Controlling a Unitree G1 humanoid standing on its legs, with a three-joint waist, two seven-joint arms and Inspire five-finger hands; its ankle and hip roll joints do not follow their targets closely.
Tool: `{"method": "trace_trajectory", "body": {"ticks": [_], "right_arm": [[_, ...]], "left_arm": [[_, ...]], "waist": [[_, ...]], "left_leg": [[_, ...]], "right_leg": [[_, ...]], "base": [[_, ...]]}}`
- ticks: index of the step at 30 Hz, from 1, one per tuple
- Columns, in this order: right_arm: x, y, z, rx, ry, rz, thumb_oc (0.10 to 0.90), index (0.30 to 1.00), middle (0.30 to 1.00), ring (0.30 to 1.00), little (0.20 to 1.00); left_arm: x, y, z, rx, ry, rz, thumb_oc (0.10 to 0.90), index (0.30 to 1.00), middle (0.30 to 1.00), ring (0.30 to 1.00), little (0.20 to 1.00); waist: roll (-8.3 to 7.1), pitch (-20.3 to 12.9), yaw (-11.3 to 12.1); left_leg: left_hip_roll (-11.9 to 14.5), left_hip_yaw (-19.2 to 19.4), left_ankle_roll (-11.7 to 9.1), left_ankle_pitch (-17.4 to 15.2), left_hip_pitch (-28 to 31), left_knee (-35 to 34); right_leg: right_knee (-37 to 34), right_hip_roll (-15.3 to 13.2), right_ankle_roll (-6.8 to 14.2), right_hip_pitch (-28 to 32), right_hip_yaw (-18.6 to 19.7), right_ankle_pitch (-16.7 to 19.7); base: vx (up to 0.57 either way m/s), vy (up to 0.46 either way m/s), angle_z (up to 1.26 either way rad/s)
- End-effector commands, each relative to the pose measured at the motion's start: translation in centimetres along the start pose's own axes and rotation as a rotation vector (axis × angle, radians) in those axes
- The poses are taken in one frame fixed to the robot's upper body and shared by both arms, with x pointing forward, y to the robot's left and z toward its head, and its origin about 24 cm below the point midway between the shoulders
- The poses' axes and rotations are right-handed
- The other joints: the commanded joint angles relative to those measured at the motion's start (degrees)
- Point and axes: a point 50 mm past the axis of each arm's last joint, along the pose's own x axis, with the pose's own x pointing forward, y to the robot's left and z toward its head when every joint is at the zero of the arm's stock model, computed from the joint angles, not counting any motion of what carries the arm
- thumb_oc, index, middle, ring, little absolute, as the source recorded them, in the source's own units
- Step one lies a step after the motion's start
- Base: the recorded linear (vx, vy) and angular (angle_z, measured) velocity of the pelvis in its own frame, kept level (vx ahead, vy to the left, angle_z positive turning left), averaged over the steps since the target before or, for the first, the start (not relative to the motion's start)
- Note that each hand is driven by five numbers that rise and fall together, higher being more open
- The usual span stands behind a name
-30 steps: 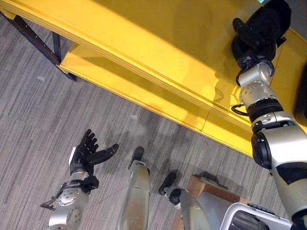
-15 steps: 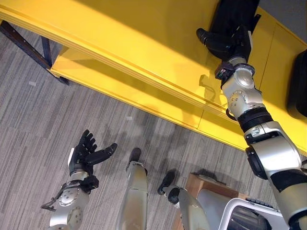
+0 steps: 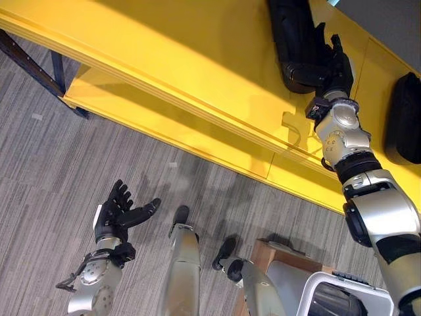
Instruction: Move parts from the plastic box to the shelf.
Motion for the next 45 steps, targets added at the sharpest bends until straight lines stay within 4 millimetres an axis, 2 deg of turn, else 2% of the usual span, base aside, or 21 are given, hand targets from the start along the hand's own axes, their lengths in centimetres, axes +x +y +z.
{"method": "trace_trajectory", "body": {"ticks": [1, 16, 19, 30, 35, 36, 37, 38, 39, 40, 41, 42, 43, 45], "right_arm": [[-0.2, -2.9, -1.3, 0.016, 0.051, -0.094, 0.900, 1.000, 1.000, 1.000, 1.000], [-1.0, -3.4, -2.7, 0.071, 0.061, -0.105, 0.900, 1.000, 1.000, 1.000, 1.000], [-1.3, -3.6, -3.3, 0.124, 0.069, -0.120, 0.900, 1.000, 1.000, 1.000, 1.000], [-2.0, -4.5, -5.0, 0.141, 0.111, -0.165, 0.900, 1.000, 1.000, 1.000, 1.000], [-2.2, -4.7, -5.2, 0.132, 0.107, -0.159, 0.900, 1.000, 1.000, 1.000, 1.000], [-2.3, -4.8, -5.2, 0.134, 0.105, -0.159, 0.900, 1.000, 1.000, 1.000, 1.000], [-2.3, -4.8, -5.3, 0.133, 0.106, -0.158, 0.900, 1.000, 1.000, 1.000, 1.000], [-2.4, -4.8, -5.2, 0.124, 0.099, -0.149, 0.900, 1.000, 1.000, 1.000, 1.000], [-2.5, -4.6, -5.3, 0.119, 0.096, -0.136, 0.900, 1.000, 1.000, 1.000, 1.000], [-2.6, -4.6, -5.3, 0.115, 0.093, -0.131, 0.900, 1.000, 1.000, 1.000, 1.000], [-2.7, -4.5, -5.5, 0.114, 0.094, -0.124, 0.900, 1.000, 1.000, 1.000, 1.000], [-2.8, -4.6, -5.4, 0.114, 0.091, -0.122, 0.900, 1.000, 1.000, 1.000, 1.000], [-2.8, -4.6, -5.4, 0.108, 0.091, -0.122, 0.900, 1.000, 1.000, 1.000, 1.000], [-2.8, -4.8, -5.2, 0.105, 0.081, -0.123, 0.900, 1.000, 1.000, 1.000, 1.000]], "left_arm": [[-0.5, 0.3, 2.5, -0.039, -0.148, -0.015, 0.900, 1.000, 1.000, 1.000, 1.000], [-0.6, 0.3, 2.1, -0.055, -0.133, -0.002, 0.900, 1.000, 1.000, 1.000, 1.000], [-0.6, 0.2, 2.0, -0.062, -0.130, -0.005, 0.900, 1.000, 1.000, 1.000, 1.000], [-0.7, -0.1, 2.0, -0.069, -0.131, -0.007, 0.900, 1.000, 1.000, 1.000, 1.000], [-0.7, 0.1, 1.9, -0.070, -0.125, 0.007, 0.900, 1.000, 1.000, 1.000, 1.000], [-0.7, 0.1, 1.9, -0.075, -0.126, 0.008, 0.900, 1.000, 1.000, 1.000, 1.000], [-0.7, 0.1, 1.8, -0.075, -0.125, 0.010, 0.900, 1.000, 1.000, 1.000, 1.000], [-0.8, 0.2, 1.8, -0.078, -0.124, 0.013, 0.900, 1.000, 1.000, 1.000, 1.000], [-0.8, 0.3, 1.7, -0.079, -0.120, 0.019, 0.900, 1.000, 1.000, 1.000, 1.000], [-0.8, 0.2, 1.8, -0.082, -0.127, 0.014, 0.900, 1.000, 1.000, 1.000, 1.000], [-0.9, 0.2, 1.8, -0.085, -0.127, 0.015, 0.900, 1.000, 1.000, 1.000, 1.000], [-0.9, 0.2, 1.9, -0.084, -0.130, 0.016, 0.900, 1.000, 1.000, 1.000, 1.000], [-0.9, 0.2, 1.8, -0.083, -0.127, 0.020, 0.900, 1.000, 1.000, 1.000, 1.000], [-0.8, 0.4, 1.6, -0.085, -0.119, 0.027, 0.900, 1.000, 1.000, 1.000, 1.000]], "waist": [[0.03, 1.4, 0.5], [-0.36, 1.1, -0.2], [-0.38, 1.1, -0.3], [-0.71, 0.7, -0.7], [-0.97, 0.8, -0.8], [-0.95, 1.0, -0.9], [-1.05, 0.8, -1.0], [-1.08, 1.1, -1.0], [-1.26, 0.9, -1.2], [-1.26, 1.0, -1.2], [-1.34, 0.8, -1.3], [-1.33, 1.0, -1.3], [-1.47, 0.8, -1.4], [-1.54, 0.8, -1.5]], "left_leg": [[1.3, -0.8, 0.6, -6.8, 0.8, 2.2], [1.5, -0.7, 0.7, -7.0, 1.2, 1.9], [1.6, -0.6, 0.8, -7.1, 1.3, 1.9], [1.7, -0.4, 0.9, -7.3, 1.4, 2.0], [1.7, -0.4, 0.9, -7.3, 1.4, 2.0], [1.6, -0.3, 1.1, -5.4, 0.8, 1.6], [1.7, -0.4, 0.9, -7.1, 1.4, 1.9], [1.6, -0.2, 1.1, -5.3, 0.8, 1.5], [1.8, -0.4, 0.8, -7.1, 1.4, 1.8], [1.6, -0.2, 1.1, -5.3, 0.9, 1.3], [1.8, -0.3, 0.9, -7.1, 1.5, 1.7], [1.7, -0.2, 1.1, -5.2, 0.9, 1.3], [1.8, -0.3, 0.9, -7.0, 1.5, 1.8], [1.9, -0.2, 0.8, -7.1, 1.5, 1.8]], "right_leg": [[3.1, -3.5, 4.3, 3.3, 4.0, -0.9], [2.5, -3.4, 4.5, 3.7, 4.1, -0.6], [2.5, -3.4, 4.5, 3.7, 4.2, -0.4], [2.0, -3.2, 4.8, 4.1, 4.2, -0.1], [1.8, -3.1, 5.0, 4.4, 4.3, 0.0], [1.4, -3.3, 4.6, 3.7, 4.0, 1.3], [1.7, -3.2, 4.9, 4.2, 4.4, 0.2], [1.3, -3.3, 4.5, 3.7, 4.0, 1.4], [1.7, -3.1, 4.9, 4.1, 4.5, 0.2], [1.4, -3.3, 4.5, 3.6, 4.1, 1.4], [1.7, -3.2, 4.8, 4.1, 4.5, 0.2], [1.4, -3.3, 4.4, 3.5, 4.1, 1.3], [1.8, -3.1, 4.8, 4.0, 4.5, 0.2], [1.8, -3.1, 4.7, 3.9, 4.6, 0.2]], "base": [[0.00, 0.000, 0.00], [0.00, 0.000, -0.02], [0.00, 0.003, -0.01], [0.00, 0.000, 0.00], [-0.02, 0.006, 0.00], [0.00, 0.000, 0.00], [-0.09, 0.035, -0.01], [0.07, -0.016, -0.02], [-0.09, 0.031, -0.02], [0.07, -0.017, -0.02], [-0.09, 0.028, 0.00], [0.07, -0.018, -0.02], [-0.01, 0.003, -0.03], [-0.01, 0.008, -0.03]]}}
